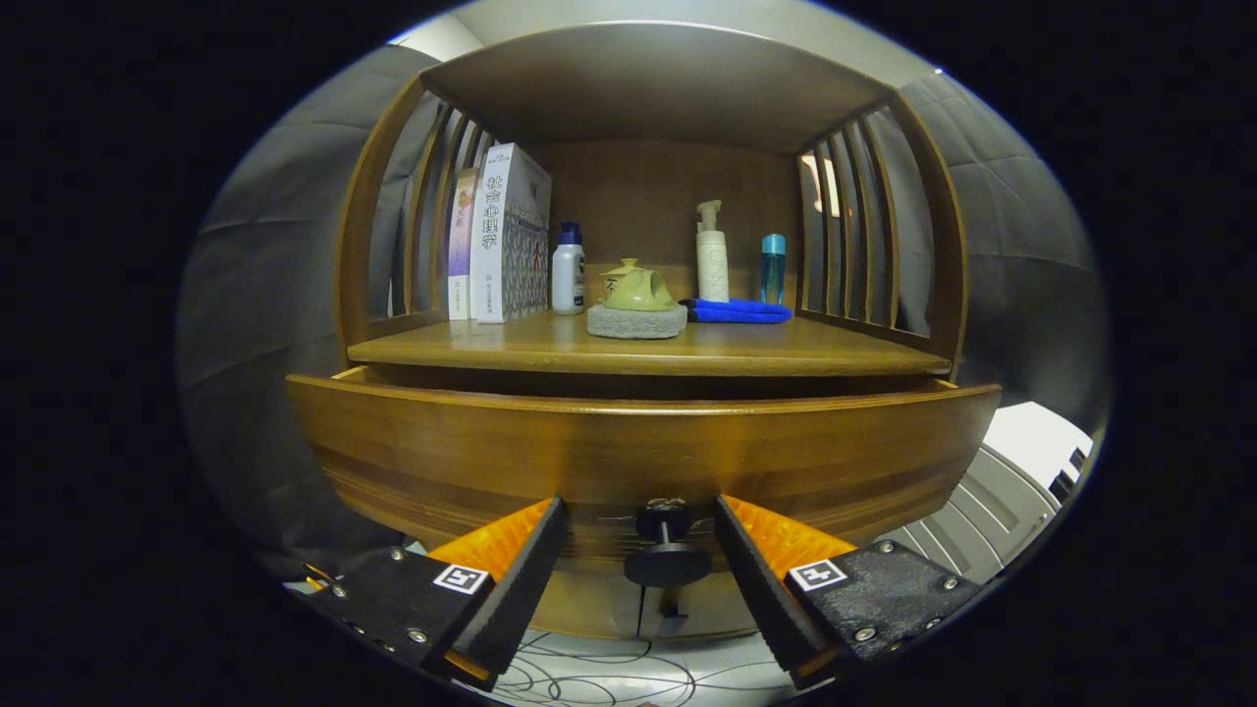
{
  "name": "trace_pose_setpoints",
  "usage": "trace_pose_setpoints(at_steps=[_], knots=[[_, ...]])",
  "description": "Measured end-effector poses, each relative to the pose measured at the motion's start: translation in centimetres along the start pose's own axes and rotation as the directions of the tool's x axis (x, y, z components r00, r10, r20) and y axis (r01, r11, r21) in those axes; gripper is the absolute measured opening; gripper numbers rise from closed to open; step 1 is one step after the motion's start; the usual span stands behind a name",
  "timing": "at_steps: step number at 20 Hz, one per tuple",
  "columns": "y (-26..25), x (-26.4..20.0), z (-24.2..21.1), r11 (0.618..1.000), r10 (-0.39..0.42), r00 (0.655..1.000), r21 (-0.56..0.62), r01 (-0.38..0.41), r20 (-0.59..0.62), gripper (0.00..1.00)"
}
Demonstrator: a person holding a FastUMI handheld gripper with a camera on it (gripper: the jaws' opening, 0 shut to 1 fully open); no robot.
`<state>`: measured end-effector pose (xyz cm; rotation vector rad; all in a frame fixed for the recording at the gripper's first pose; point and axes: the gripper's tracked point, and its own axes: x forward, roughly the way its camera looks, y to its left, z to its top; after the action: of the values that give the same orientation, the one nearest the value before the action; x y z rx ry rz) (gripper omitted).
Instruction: Pull open the drawer, take out the items inside it, and place them on the countertop above the cabinet.
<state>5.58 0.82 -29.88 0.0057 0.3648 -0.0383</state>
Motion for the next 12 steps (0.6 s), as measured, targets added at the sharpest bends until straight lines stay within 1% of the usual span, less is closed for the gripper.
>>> trace_pose_setpoints(at_steps=[2, 8, 12], knots=[[-0.2, 1.0, 0.3, 1.000, -0.007, 1.000, -0.026, 0.007, -0.001, 0.95], [-0.3, 3.7, 1.1, 1.000, -0.007, 1.000, -0.013, 0.007, -0.005, 0.95], [-0.2, 2.8, 1.2, 0.999, -0.027, 1.000, -0.028, 0.027, 0.004, 0.95]])
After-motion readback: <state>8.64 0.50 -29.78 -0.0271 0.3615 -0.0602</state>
